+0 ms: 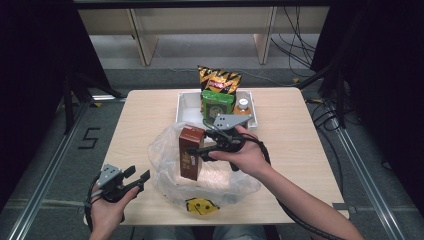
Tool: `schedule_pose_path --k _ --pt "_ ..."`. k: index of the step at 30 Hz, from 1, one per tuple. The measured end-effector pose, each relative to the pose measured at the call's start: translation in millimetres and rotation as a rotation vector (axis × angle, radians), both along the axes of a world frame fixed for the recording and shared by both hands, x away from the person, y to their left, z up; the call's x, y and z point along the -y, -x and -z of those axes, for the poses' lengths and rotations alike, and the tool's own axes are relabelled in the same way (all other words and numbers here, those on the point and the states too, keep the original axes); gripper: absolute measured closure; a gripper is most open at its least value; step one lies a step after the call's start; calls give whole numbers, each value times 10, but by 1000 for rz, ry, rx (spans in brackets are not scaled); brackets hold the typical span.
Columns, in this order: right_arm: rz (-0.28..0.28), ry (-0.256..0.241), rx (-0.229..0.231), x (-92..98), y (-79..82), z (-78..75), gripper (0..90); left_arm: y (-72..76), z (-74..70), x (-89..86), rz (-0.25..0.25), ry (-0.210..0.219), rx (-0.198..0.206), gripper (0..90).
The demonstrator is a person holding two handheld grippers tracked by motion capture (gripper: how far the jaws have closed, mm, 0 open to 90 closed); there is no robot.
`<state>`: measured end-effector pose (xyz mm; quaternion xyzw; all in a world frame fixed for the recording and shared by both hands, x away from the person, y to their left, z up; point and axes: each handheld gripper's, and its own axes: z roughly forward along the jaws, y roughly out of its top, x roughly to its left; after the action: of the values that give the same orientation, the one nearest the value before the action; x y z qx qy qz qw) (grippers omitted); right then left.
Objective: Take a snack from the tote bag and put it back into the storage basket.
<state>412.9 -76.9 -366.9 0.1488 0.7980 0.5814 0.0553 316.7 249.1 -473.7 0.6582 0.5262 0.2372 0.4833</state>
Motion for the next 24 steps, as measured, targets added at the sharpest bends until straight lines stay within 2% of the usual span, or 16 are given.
schedule_pose_path --k 1,2,3,4,5,6,8,9,11,13,14,15,16,17,20,24 --pt "-2 0 -9 9 -6 -18 434 0 1 0 -1 1 1 379" --pt "-6 8 3 21 -21 -31 434 0 0 0 -2 0 0 379" --pt "-4 5 -26 28 -15 -47 434 1 0 -1 -1 -1 0 379" --pt "-2 -1 -34 31 -16 -66 434 2 0 0 -1 -1 0 379" --pt "-6 -6 -9 38 -40 -82 434 2 0 0 -1 0 0 379" --pt "2 -12 -13 42 -41 -99 434 1 0 0 -1 0 0 379" --pt "-11 -17 15 54 -81 -129 434 -2 2 -4 -1 0 1 379" --pt "-7 -12 -7 61 -80 -153 434 -4 2 -8 0 1 1 379" --pt "0 -12 12 75 -106 -189 434 -3 2 -11 0 1 0 379" --pt "-2 -4 -8 85 -111 -223 434 -2 1 -9 1 1 2 378" --pt "-4 -2 21 91 -138 -239 434 -1 0 -7 1 2 4 379" --pt "4 -5 19 90 -144 -253 434 0 -3 -5 1 1 3 378" --pt "-1 -5 17 91 -159 -268 434 0 -4 -4 1 0 2 378" --pt "-9 -1 -6 90 -162 -283 434 0 -3 -1 1 1 5 378" --pt "-1 11 14 102 -211 -330 434 4 -11 0 2 0 4 379" --pt "14 -1 30 128 -293 -386 434 0 -5 -2 6 4 5 378"
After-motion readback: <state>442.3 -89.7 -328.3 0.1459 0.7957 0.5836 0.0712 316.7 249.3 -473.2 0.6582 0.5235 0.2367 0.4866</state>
